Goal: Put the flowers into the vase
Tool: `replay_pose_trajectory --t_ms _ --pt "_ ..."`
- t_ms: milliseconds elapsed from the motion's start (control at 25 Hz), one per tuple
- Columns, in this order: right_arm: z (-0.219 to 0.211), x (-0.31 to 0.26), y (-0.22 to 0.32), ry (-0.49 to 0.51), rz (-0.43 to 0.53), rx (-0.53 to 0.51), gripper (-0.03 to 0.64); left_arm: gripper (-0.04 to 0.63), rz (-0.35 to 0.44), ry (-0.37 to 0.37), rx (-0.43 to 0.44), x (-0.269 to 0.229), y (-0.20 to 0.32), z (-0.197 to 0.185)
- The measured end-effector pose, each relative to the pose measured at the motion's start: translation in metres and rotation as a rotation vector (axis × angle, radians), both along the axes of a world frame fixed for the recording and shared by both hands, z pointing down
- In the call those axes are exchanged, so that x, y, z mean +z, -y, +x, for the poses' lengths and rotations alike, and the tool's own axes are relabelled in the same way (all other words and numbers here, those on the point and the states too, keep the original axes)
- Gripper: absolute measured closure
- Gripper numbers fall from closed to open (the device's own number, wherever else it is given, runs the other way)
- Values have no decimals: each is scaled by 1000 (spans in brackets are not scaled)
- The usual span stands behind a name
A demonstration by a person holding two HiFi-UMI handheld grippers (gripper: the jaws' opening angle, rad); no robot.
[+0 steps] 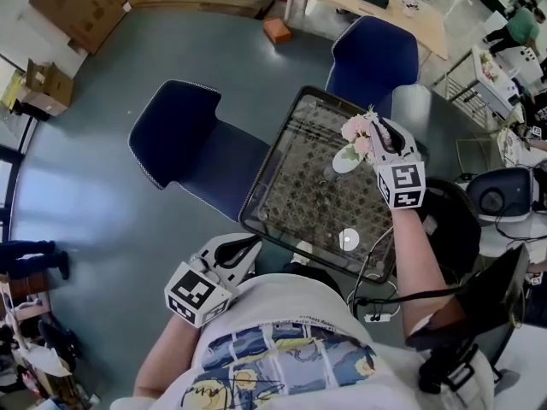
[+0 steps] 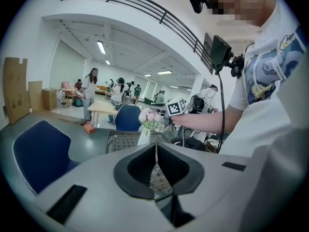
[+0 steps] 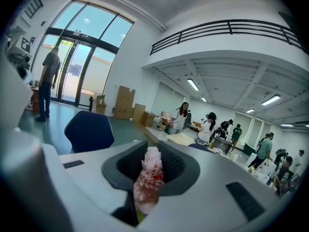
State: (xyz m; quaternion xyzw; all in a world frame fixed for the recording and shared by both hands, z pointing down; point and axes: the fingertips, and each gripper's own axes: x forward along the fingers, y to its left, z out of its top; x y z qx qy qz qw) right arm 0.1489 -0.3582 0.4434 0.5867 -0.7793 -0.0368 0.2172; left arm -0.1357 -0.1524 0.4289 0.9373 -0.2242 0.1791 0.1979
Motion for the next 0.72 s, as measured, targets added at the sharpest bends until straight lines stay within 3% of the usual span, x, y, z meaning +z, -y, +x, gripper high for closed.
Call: replay_pose_trajectory --t_ms 720 --pt "-5 49 2 39 -30 -37 543 584 -16 44 -10 -2 14 12"
